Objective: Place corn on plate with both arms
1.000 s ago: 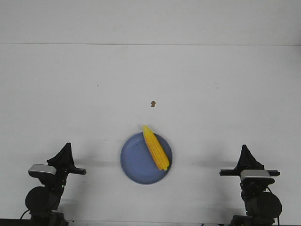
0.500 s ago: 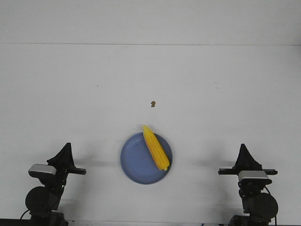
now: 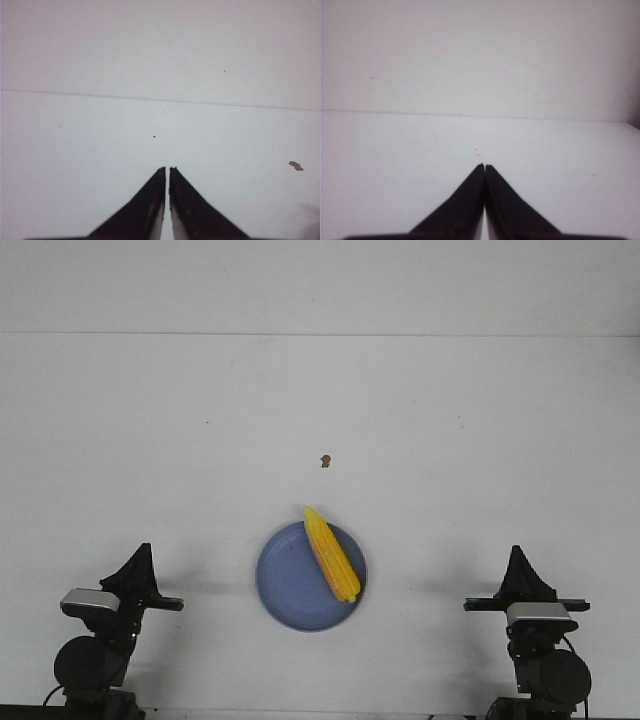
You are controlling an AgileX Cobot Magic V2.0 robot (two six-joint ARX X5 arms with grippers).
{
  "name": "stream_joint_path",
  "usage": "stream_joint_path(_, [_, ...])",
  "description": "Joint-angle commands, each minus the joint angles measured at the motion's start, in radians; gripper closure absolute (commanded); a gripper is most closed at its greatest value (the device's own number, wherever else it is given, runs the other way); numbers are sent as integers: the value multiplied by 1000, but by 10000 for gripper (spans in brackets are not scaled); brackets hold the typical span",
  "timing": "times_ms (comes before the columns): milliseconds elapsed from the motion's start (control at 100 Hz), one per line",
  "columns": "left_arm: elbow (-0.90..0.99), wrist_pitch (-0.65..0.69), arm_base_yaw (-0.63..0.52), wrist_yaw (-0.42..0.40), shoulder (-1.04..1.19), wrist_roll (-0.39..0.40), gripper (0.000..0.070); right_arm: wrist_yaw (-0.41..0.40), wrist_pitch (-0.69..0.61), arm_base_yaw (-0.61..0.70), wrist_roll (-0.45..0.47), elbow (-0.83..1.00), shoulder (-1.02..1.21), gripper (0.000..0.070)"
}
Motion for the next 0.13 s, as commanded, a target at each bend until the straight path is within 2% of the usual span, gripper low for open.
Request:
stream_joint_path(0, [-19,10,0,-2,-1,4,688,-2,11,1,7,-4,0,700])
stream_joint_path(120, [-19,10,0,-2,-1,4,688,-2,11,1,7,-4,0,700])
